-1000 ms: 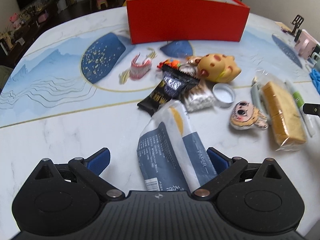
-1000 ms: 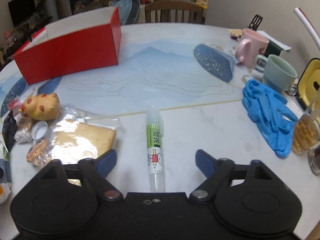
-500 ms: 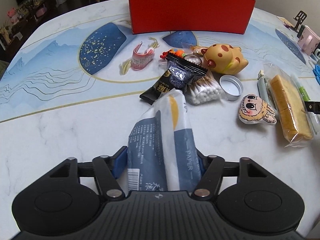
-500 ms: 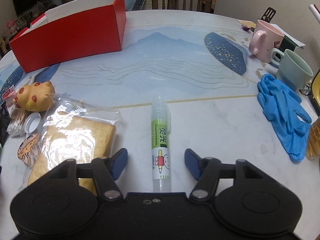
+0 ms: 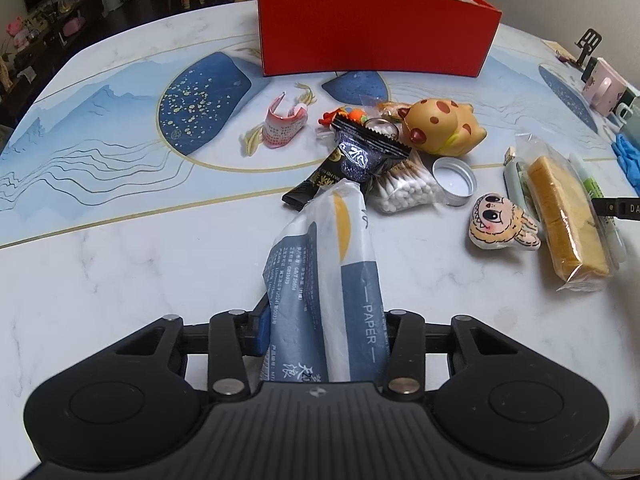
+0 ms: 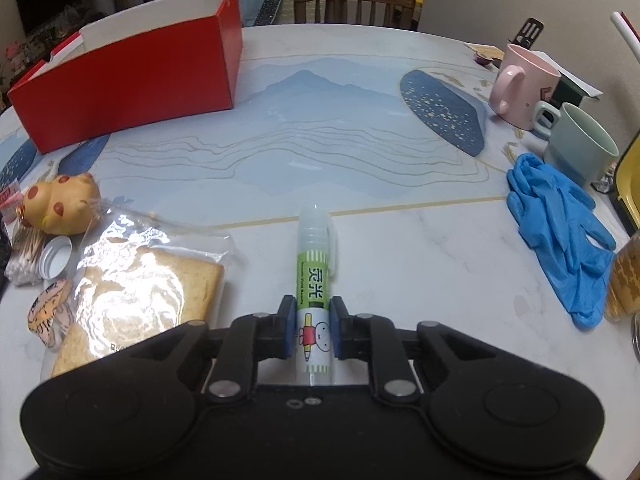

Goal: Organize objects
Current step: 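Carry the tissue pack and glue stick over the red box with both grippers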

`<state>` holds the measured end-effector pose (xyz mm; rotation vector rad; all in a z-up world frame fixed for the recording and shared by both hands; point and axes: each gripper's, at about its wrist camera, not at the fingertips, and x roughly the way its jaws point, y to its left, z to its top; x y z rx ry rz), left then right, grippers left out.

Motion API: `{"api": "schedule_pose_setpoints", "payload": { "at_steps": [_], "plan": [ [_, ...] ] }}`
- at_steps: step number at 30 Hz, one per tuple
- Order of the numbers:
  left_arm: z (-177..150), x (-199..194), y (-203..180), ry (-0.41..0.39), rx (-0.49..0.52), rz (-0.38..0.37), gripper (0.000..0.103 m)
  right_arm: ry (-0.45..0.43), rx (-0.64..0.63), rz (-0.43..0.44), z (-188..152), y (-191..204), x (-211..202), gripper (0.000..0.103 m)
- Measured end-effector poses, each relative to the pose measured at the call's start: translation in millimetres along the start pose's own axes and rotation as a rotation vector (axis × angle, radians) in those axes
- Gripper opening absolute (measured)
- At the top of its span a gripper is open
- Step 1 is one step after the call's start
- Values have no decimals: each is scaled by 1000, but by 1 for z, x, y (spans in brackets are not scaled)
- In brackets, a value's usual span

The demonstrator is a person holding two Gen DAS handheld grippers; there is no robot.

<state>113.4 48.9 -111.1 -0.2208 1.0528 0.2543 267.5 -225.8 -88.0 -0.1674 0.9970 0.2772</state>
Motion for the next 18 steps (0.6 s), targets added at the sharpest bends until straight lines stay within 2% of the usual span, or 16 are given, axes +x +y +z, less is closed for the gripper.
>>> {"api": "schedule_pose_setpoints", "payload": {
  "at_steps": [8,18],
  "plan": [
    [8,-16,2,-29,-18,-31,40,-24,77,61,7,-6,-23,17],
    [34,-43,-3,-83,-42,-95,40,-109,45,177,32,14,-69,17]
  ]
}}
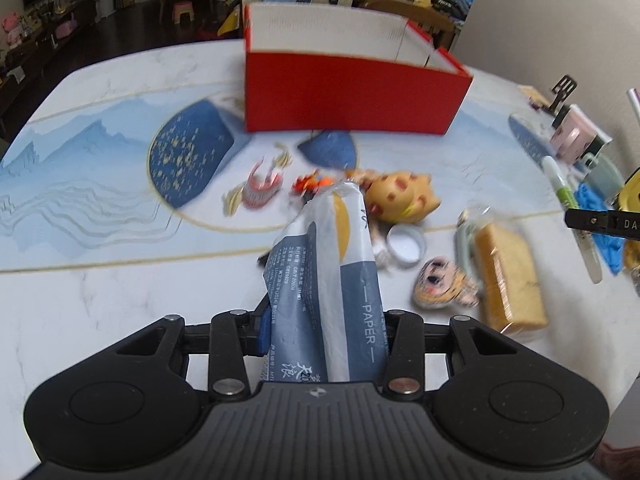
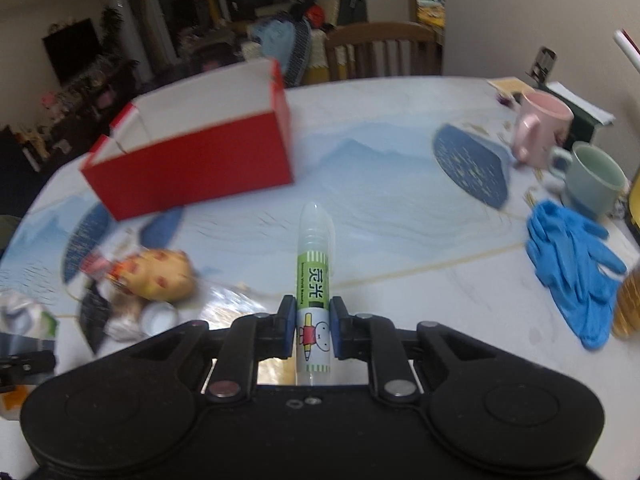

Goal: Organize objects
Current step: 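Carry the tissue pack and glue stick over the red box with both grippers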

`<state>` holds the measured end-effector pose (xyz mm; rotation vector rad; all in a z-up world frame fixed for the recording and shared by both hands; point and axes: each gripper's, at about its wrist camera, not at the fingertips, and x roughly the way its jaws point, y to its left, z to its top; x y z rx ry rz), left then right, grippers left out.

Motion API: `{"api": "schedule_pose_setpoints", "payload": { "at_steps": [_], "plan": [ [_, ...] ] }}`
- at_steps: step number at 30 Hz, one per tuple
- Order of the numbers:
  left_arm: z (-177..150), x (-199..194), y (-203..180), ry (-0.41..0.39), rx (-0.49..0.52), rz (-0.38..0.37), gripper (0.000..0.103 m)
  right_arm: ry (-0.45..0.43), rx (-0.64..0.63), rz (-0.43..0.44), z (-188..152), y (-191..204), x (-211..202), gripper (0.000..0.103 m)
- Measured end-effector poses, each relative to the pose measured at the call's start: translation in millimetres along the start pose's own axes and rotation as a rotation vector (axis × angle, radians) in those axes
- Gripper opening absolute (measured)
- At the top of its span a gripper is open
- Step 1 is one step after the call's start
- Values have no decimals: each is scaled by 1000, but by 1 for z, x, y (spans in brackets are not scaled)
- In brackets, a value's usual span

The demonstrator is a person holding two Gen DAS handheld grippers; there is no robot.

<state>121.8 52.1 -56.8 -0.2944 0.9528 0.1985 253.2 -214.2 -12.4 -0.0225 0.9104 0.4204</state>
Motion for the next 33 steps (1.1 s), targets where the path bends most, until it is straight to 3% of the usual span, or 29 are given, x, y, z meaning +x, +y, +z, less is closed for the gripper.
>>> {"api": "schedule_pose_setpoints", "payload": {
  "at_steps": [16,26,33],
  "plan": [
    [75,-18,-22,-118,37,-50,40,-84,-80,179,69,50,-18,17],
    [125,-10,-27,-144,66,-49,40,-126,-144,194,110,66,-10,17],
    [160,13,-31,-113,80,-68,40,-139,-159,195,138,74,3,17]
  ]
}}
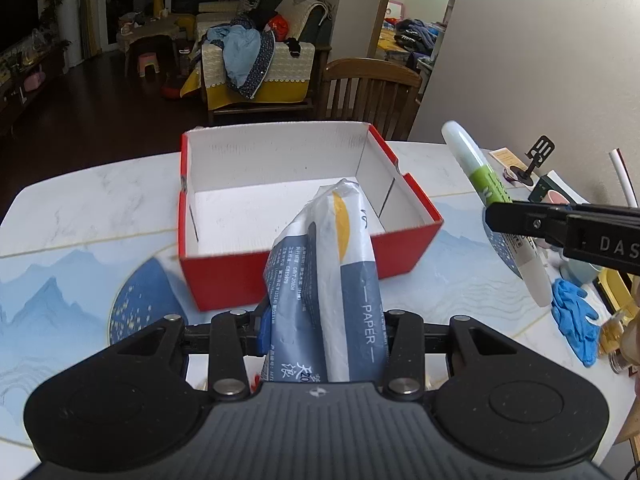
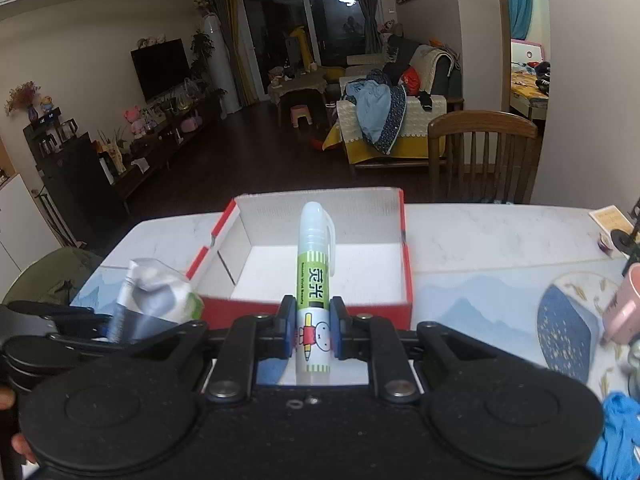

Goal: Organize objects
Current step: 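Carry the tissue pack and glue stick over the red box with both grippers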

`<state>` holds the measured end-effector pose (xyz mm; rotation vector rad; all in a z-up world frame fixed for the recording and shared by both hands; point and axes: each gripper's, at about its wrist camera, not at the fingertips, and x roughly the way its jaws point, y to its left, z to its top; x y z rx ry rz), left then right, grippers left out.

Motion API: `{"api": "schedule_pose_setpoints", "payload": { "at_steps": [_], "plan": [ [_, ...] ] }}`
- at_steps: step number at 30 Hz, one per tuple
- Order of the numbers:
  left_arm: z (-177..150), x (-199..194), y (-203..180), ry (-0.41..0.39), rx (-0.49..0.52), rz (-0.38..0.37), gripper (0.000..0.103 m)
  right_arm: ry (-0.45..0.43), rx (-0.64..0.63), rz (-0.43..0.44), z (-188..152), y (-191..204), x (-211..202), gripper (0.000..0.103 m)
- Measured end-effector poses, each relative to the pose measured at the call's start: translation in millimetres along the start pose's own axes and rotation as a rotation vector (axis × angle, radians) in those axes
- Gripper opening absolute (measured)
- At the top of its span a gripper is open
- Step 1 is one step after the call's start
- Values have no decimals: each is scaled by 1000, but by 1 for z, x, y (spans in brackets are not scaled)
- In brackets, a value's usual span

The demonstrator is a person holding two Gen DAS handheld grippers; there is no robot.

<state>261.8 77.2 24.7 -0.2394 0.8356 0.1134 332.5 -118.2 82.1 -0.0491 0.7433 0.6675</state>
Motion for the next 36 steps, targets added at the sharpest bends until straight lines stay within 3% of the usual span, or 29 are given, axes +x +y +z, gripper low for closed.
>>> {"api": "schedule_pose_setpoints", "payload": {
  "at_steps": [11,23,36],
  "plan": [
    [57,38,4,-4,35,47,40,16,-4,-6,36,-2,42,17],
    [106,99,14,47,50,114,40,69,-24,-22,45,-5,96,17],
    [118,173,30,180,27,122,40,185,-45,-55,33,-9,153,17]
  ]
}}
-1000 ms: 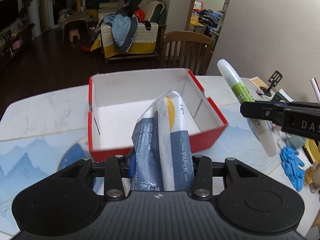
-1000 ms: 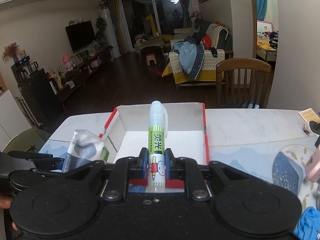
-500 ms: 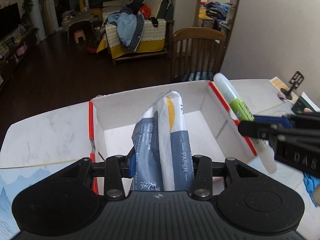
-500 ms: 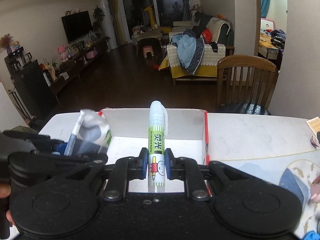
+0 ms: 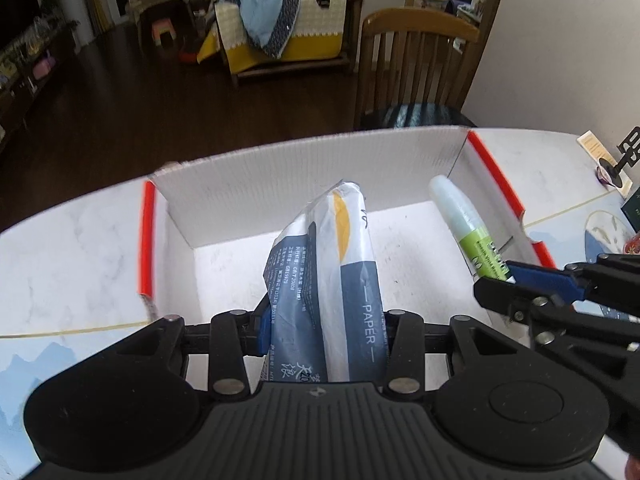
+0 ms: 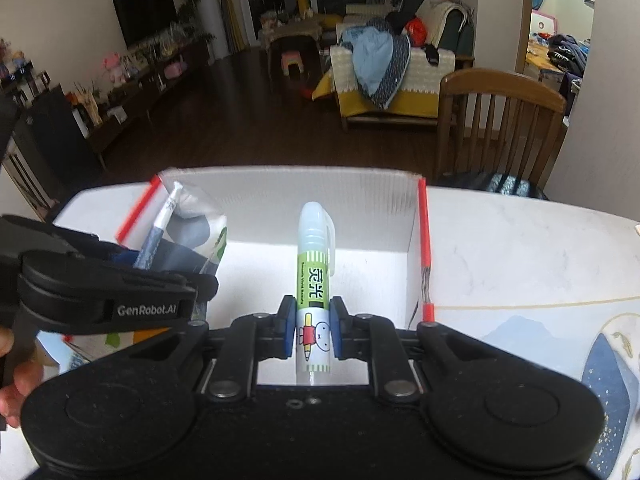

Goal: Organize objects
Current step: 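Carry the tissue pack and glue stick over the red box with both grippers, then lower both items into the red box and open both grippers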

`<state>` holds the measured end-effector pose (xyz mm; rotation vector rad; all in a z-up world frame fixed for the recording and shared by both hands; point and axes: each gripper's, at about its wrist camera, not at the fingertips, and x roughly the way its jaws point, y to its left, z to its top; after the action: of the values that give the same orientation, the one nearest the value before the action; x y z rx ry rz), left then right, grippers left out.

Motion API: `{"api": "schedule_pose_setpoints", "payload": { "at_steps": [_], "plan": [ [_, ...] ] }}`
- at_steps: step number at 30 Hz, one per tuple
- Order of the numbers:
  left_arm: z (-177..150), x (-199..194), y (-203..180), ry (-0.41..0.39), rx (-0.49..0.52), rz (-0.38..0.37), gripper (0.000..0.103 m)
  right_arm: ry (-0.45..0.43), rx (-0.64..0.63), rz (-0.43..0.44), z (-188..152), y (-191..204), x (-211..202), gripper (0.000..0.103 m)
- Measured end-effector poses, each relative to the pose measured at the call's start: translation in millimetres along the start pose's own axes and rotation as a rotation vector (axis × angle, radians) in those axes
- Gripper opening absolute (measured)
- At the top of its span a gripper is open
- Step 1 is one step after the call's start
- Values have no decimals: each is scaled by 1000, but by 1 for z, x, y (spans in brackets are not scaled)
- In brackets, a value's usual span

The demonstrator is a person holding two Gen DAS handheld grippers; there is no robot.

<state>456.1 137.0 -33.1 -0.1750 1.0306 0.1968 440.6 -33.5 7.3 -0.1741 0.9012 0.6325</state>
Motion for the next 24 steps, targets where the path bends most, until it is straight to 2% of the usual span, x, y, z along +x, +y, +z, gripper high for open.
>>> {"api": "schedule_pose_setpoints", "payload": {
  "at_steps": [6,15,24],
  "plan": [
    [1,29,1,61,16,4,40,74,-39,1,-3,5,24,17],
    [6,51,3,148,20,-5,41,156,-68,-1,-10,12,40,17],
    [10,68,3,219,19,-15,42,202,-80,-8,-13,11,50,17]
  ]
}}
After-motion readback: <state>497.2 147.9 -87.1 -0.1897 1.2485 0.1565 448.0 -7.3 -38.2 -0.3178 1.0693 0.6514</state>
